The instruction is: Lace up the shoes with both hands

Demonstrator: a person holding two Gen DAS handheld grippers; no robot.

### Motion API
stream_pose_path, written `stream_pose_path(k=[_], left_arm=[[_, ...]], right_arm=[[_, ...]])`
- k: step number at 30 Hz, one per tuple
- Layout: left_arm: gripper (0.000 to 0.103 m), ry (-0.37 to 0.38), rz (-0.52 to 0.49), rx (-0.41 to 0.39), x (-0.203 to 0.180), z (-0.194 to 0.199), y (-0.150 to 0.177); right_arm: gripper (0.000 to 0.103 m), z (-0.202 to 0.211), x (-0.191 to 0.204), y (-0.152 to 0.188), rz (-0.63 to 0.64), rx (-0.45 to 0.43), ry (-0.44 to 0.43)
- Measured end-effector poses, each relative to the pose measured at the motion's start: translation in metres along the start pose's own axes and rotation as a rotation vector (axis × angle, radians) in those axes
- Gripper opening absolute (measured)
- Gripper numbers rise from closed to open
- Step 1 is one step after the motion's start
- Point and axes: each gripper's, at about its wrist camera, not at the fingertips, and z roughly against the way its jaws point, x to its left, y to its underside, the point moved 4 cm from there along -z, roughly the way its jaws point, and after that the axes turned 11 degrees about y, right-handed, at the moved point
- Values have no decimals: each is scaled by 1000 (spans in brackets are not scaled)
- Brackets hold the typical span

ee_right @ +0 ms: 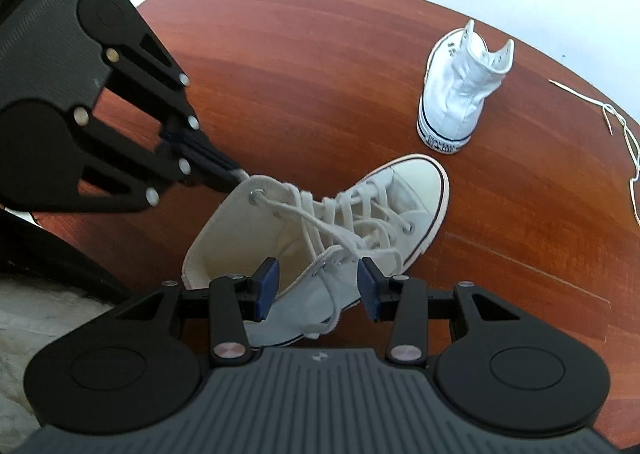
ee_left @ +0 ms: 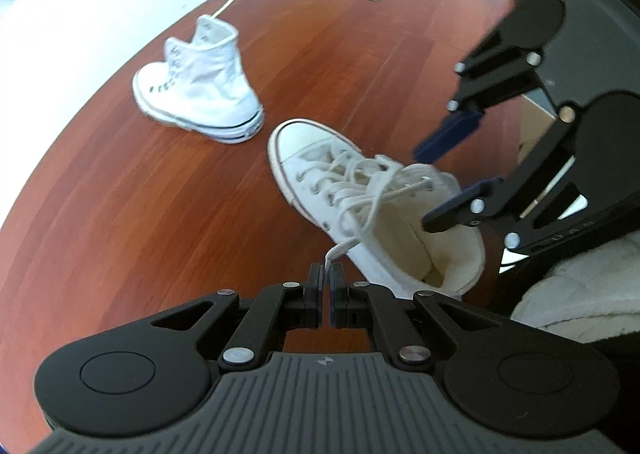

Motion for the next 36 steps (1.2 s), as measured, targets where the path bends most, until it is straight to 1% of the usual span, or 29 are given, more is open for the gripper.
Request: stream_pose_path(k=[6, 11, 16, 18, 19, 20, 21, 22, 23, 24, 31, 36], left_arm=[[3, -40, 49, 6, 18, 4, 16], [3, -73, 90, 35, 35, 2, 32], [3, -77, 87, 64, 41, -2, 43], [5, -70, 83, 62, 39, -2, 45], [6, -65, 74, 59, 36, 0, 45], [10, -60, 64, 56, 34, 1, 44], [17, -61, 54, 49, 31, 2, 43], [23, -58, 46, 40, 28, 3, 42], [31, -48, 38, 33, 26, 4, 40], [34, -42, 34, 30, 25, 5, 40], [34, 17, -49, 6, 6, 9, 27], [34, 23, -110, -7, -5, 3, 14]], right_arm=[[44, 1, 2, 1, -7, 14, 19], [44, 2, 2, 4, -19, 24, 32], [44, 0, 2, 4, -25, 30, 40], [44, 0, 3, 3, -24, 30, 41], [44, -1, 2, 3, -23, 31, 41], [44, -2, 2, 2, -23, 33, 41], [44, -3, 2, 2, -23, 33, 41], [44, -4, 3, 2, -23, 34, 40], [44, -4, 3, 2, -23, 34, 40], [44, -4, 3, 2, -23, 33, 39], [44, -3, 2, 3, -29, 30, 35], [44, -3, 0, 4, -33, 24, 24]])
